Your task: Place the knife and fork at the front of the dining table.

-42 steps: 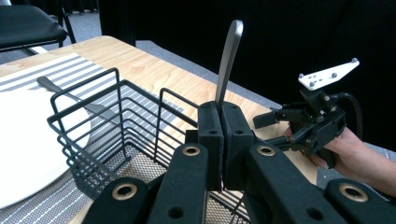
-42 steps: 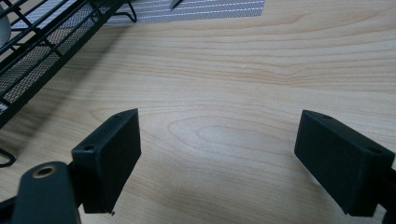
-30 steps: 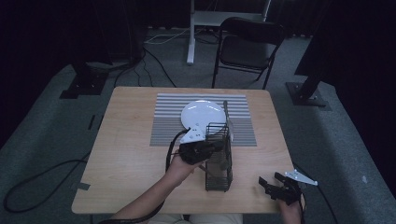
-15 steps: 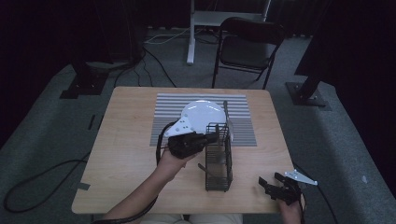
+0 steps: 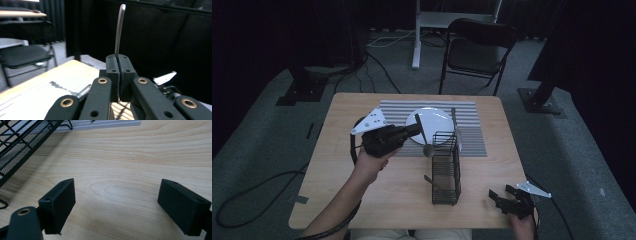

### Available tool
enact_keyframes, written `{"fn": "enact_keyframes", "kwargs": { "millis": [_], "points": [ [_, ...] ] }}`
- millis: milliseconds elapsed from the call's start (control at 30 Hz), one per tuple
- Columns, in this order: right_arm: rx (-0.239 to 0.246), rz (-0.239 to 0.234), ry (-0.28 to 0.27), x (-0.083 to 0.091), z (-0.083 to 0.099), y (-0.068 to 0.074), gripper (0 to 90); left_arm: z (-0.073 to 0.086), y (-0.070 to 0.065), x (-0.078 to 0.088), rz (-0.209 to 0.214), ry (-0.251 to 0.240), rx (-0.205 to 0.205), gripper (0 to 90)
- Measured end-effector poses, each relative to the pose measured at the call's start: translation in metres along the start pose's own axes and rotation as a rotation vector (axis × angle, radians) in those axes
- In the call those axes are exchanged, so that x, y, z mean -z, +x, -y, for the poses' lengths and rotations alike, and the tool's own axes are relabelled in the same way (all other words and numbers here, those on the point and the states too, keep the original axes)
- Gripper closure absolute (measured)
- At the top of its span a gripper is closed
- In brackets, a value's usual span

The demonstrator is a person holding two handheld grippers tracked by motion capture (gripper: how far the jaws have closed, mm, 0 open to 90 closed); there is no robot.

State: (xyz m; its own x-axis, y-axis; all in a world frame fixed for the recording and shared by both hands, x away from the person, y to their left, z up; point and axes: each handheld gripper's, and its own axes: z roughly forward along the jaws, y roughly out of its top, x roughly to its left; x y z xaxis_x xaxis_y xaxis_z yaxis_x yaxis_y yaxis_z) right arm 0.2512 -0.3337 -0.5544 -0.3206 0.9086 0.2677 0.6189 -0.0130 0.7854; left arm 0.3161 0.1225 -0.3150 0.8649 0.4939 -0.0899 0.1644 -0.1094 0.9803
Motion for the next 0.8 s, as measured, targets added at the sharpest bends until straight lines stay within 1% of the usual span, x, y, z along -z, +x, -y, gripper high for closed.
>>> {"fn": "enact_keyframes", "kwargs": {
  "millis": [67, 100, 133, 167, 200, 233, 267, 333, 367, 433, 467, 500, 567, 600, 633, 700, 767, 800],
  "points": [
    [0.001, 0.001, 0.002, 0.000, 0.000, 0.000, 14.1, -0.002, 0.004, 0.008, -0.047, -0.001, -0.002, 88.6],
    [0.000, 0.001, 0.002, 0.000, 0.000, 0.000, 14.1, -0.003, 0.007, 0.012, -0.057, 0.003, -0.005, 88.6],
    [0.000, 0.002, 0.003, 0.000, 0.000, 0.000, 14.1, -0.003, 0.011, 0.015, -0.077, 0.006, 0.001, 88.6],
    [-0.001, 0.002, 0.004, 0.000, 0.000, 0.000, 14.1, -0.003, 0.016, 0.017, -0.093, 0.020, 0.011, 88.6],
    [-0.001, 0.002, 0.005, 0.000, 0.000, 0.000, 14.1, -0.002, 0.020, 0.019, -0.123, 0.035, 0.015, 88.6],
    [-0.001, 0.002, 0.005, 0.000, 0.000, 0.000, 14.1, -0.002, 0.020, 0.019, -0.123, 0.035, 0.015, 88.6],
    [-0.001, 0.002, 0.005, 0.000, 0.000, 0.000, 14.1, 0.002, 0.030, 0.021, -0.173, 0.058, 0.025, 88.6],
    [-0.001, 0.003, 0.006, -0.001, 0.000, 0.000, 14.2, 0.008, 0.040, 0.022, -0.214, 0.073, 0.050, 88.6],
    [-0.001, 0.003, 0.006, -0.001, 0.000, 0.000, 14.1, 0.011, 0.045, 0.022, -0.220, 0.079, 0.068, 88.6],
    [0.000, 0.003, 0.007, -0.001, 0.000, 0.000, 14.1, 0.019, 0.055, 0.020, -0.252, 0.095, 0.094, 88.6],
    [0.000, 0.003, 0.007, -0.001, 0.000, 0.000, 14.1, 0.024, 0.059, 0.019, -0.260, 0.104, 0.110, 88.6],
    [0.000, 0.003, 0.008, -0.001, 0.000, 0.001, 14.1, 0.028, 0.064, 0.017, -0.286, 0.121, 0.119, 88.6],
    [-0.001, 0.003, 0.009, -0.001, 0.000, 0.001, 14.1, 0.038, 0.070, 0.012, -0.335, 0.157, 0.121, 88.6],
    [-0.001, 0.003, 0.009, -0.001, 0.000, 0.001, 14.1, 0.042, 0.074, 0.010, -0.348, 0.169, 0.129, 88.6],
    [-0.001, 0.003, 0.009, -0.001, 0.000, 0.001, 14.1, 0.047, 0.078, 0.008, -0.362, 0.179, 0.145, 88.6],
    [0.000, 0.003, 0.009, -0.001, 0.000, 0.001, 14.2, 0.057, 0.085, 0.003, -0.398, 0.201, 0.156, 88.6],
    [0.000, 0.002, 0.009, -0.001, 0.000, 0.001, 14.2, 0.067, 0.093, -0.001, -0.406, 0.214, 0.193, 88.6],
    [0.000, 0.002, 0.009, -0.001, 0.000, 0.001, 14.1, 0.072, 0.096, -0.004, -0.416, 0.218, 0.206, 88.6]
  ]
}}
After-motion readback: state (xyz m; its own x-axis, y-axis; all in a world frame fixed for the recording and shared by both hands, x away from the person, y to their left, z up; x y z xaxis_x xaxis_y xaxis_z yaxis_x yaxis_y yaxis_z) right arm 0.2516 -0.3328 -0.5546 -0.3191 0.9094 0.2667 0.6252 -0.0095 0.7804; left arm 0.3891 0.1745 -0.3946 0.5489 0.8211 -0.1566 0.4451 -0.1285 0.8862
